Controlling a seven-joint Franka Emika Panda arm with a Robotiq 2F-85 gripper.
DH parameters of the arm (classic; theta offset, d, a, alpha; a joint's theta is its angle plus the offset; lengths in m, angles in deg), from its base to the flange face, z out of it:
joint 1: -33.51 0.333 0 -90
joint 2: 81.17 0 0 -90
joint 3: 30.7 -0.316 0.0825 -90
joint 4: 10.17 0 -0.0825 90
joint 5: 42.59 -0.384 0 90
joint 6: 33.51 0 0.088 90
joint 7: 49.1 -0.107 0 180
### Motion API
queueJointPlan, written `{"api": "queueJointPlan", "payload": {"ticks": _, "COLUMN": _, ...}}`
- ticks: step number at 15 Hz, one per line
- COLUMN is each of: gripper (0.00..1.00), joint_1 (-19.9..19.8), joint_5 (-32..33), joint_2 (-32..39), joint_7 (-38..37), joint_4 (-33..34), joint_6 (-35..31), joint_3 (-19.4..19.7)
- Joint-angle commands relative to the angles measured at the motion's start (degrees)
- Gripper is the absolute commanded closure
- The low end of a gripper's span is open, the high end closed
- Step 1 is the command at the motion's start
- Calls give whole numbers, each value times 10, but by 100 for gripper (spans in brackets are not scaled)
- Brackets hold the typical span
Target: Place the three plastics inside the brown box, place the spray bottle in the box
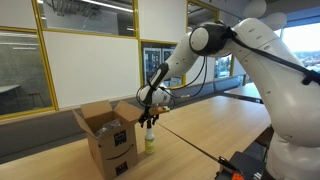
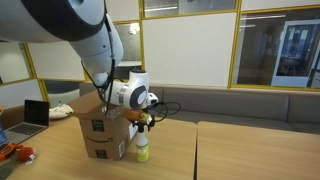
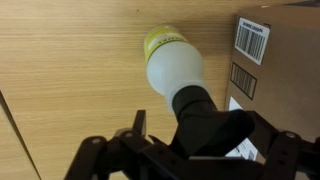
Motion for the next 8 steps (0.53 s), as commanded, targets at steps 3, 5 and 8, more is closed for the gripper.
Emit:
{"api": "queueJointPlan", "payload": {"ticks": 3, "gripper": 26, "joint_1": 10, "joint_5": 22, "joint_2": 22, "joint_7": -17, "joint_4": 40, "joint_6": 32, "joint_3": 16}}
{"api": "queueJointPlan", "payload": {"ticks": 5, "gripper": 41, "joint_1": 11, "joint_5": 24, "joint_2": 23, "joint_7": -18, "joint_4": 44, "joint_6": 39, "joint_3": 19}}
{"api": "queueJointPlan", "payload": {"ticks": 8, "gripper": 65, "joint_1": 13, "joint_5": 26, "joint_2": 23, "joint_7": -20, "joint_4": 47, "joint_6": 51, "joint_3": 24}}
